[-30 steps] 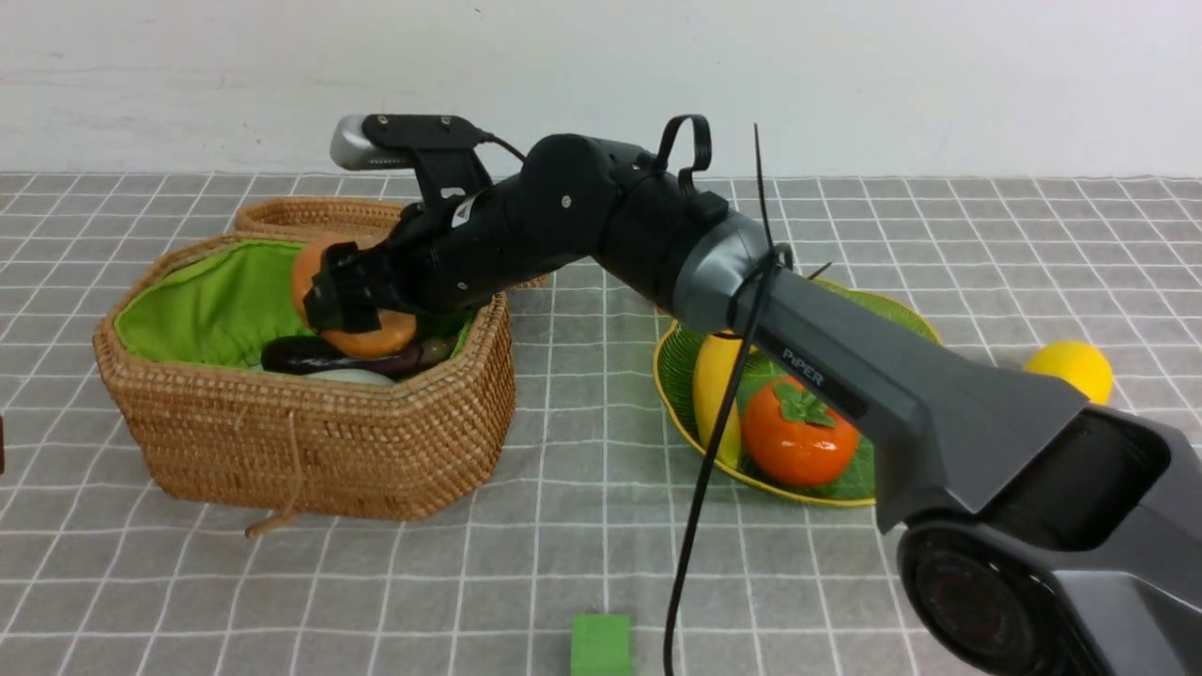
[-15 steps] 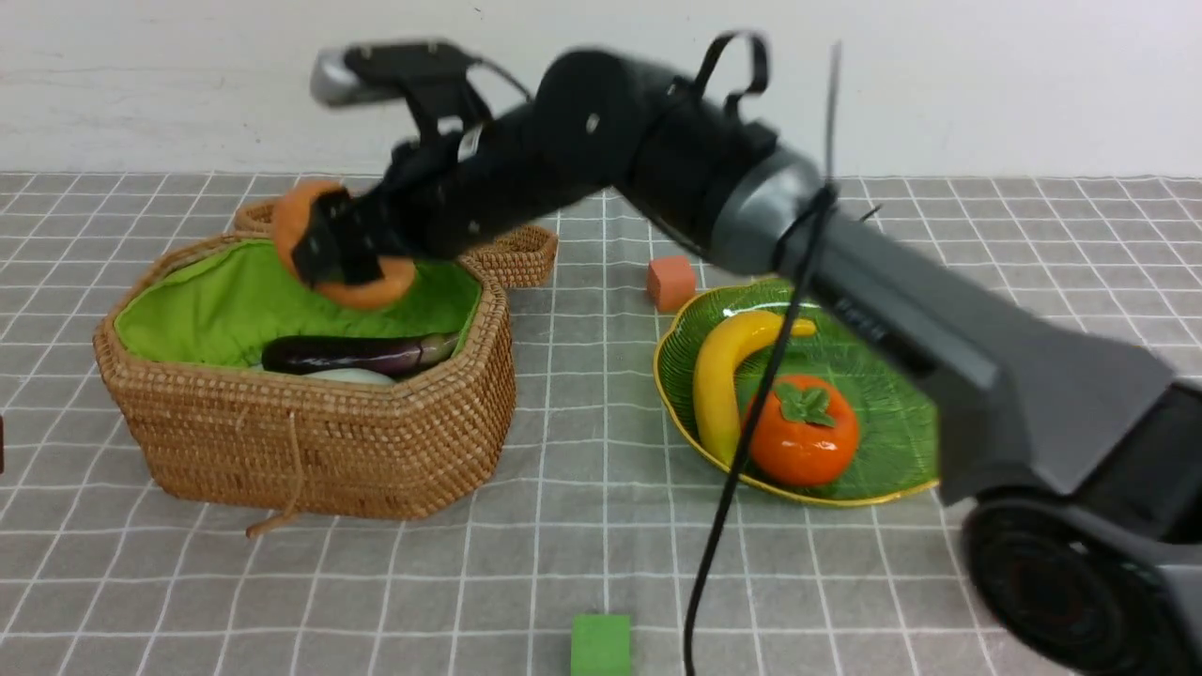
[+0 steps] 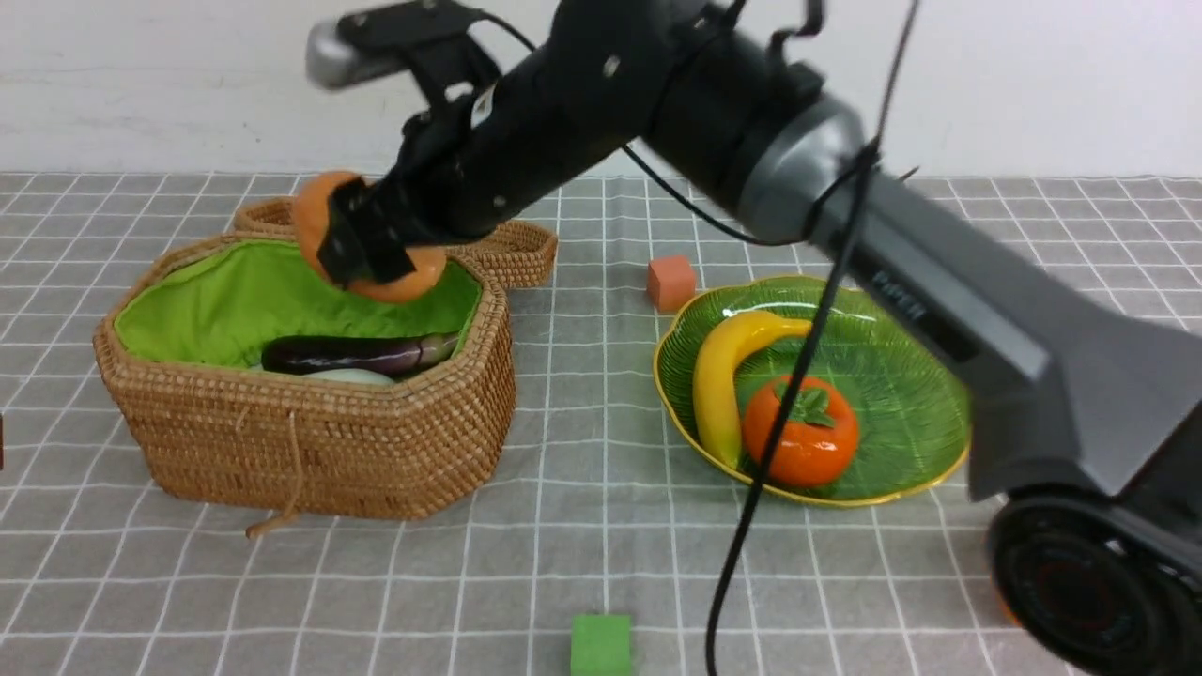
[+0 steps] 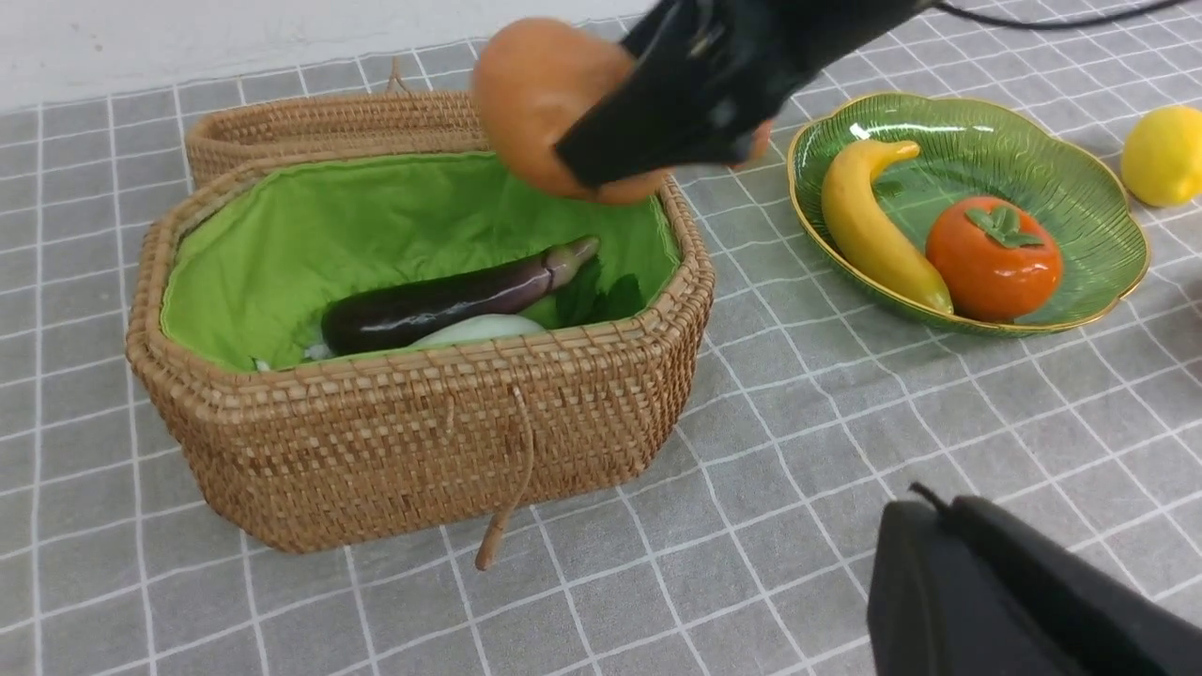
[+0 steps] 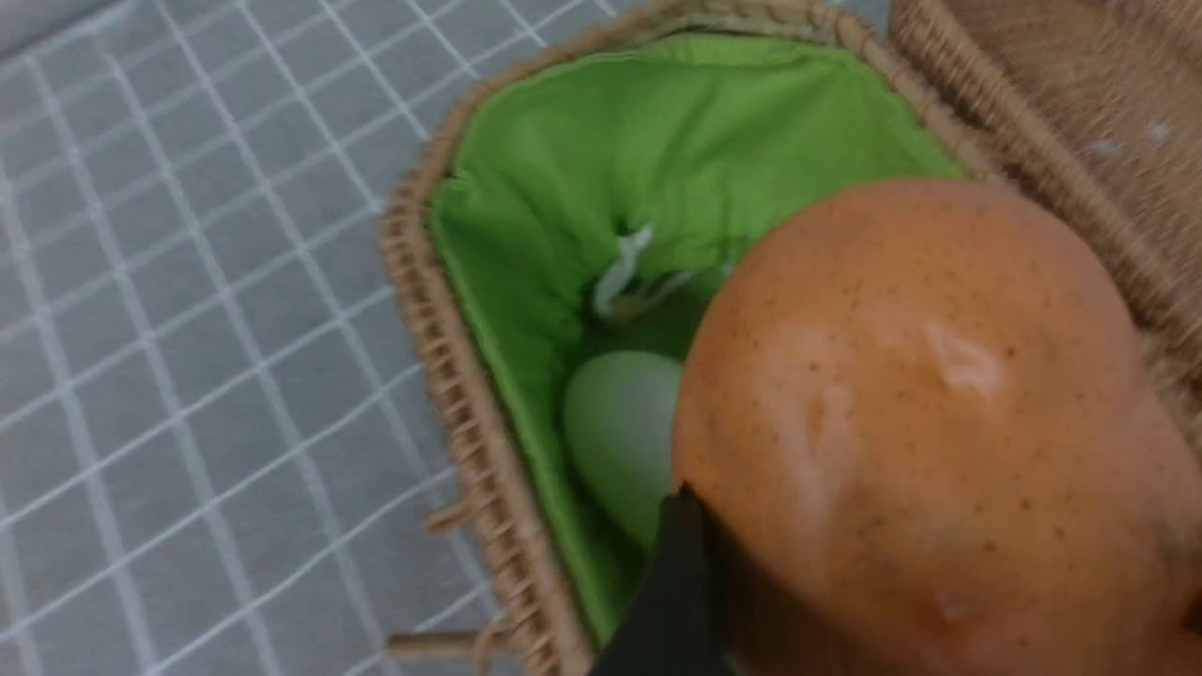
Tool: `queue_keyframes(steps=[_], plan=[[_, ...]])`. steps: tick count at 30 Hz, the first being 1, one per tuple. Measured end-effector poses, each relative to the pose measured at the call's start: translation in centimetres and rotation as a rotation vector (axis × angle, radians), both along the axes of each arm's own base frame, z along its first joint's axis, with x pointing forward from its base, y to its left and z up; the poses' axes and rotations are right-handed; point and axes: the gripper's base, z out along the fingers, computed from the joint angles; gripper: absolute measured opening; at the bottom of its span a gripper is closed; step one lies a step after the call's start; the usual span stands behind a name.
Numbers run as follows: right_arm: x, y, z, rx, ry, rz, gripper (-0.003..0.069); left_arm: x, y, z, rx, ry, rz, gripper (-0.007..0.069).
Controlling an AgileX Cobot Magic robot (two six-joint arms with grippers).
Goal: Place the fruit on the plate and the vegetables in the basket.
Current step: Use the right arm to grab a potato and put it into the left basket
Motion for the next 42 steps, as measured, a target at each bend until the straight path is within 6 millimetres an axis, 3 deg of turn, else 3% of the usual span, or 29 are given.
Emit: queue_keyframes(steps=[3,7,16,23,27,31,38,39,42], plan=[[-0.2,0.2,0.1,0.026,0.054,-0.020,0.0621,0.0,0.0,0.0,-0.001,-0.001,-0.001,-0.0008],[0.1,0.5,1.4,0.050,-0.101,-0.016,0.0621,0.0,0.0,0.0,-0.001,-0.001,-0.001,-0.0008],[-0.6,0.6,1.0,0.024,-0.024,0.025,0.0621,0.0,0.0,0.0,-0.001,0.000,-0.001,-0.0006],[-1.0,0.9,1.1,0.011,-0.065,0.107,0.0621,0.0,0.0,0.0,-0.001,0.000,-0.001,-0.0002],[-1.0,1.0,1.2,0.002,-0.100,0.143,0.0676,0.0,0.0,0.0,-0.001,0.000,-0.001,-0.0002],[-1.0,1.0,1.3,0.010,-0.113,0.138,0.0684,0.0,0.0,0.0,0.000,0.000,0.000,-0.0001],[-2.1,0.1,2.6,-0.024,-0.056,0.168,0.0568,0.1,0.1,0.1,0.010,-0.021,0.007,0.0002],[-3.0,-0.9,3.9,-0.055,-0.018,0.193,0.0517,-0.1,0.3,0.2,-0.008,-0.051,0.003,0.0004],[-4.0,-2.7,5.9,-0.086,0.020,0.206,0.0451,-0.7,0.6,-0.1,-0.073,-0.104,-0.016,0.0004]])
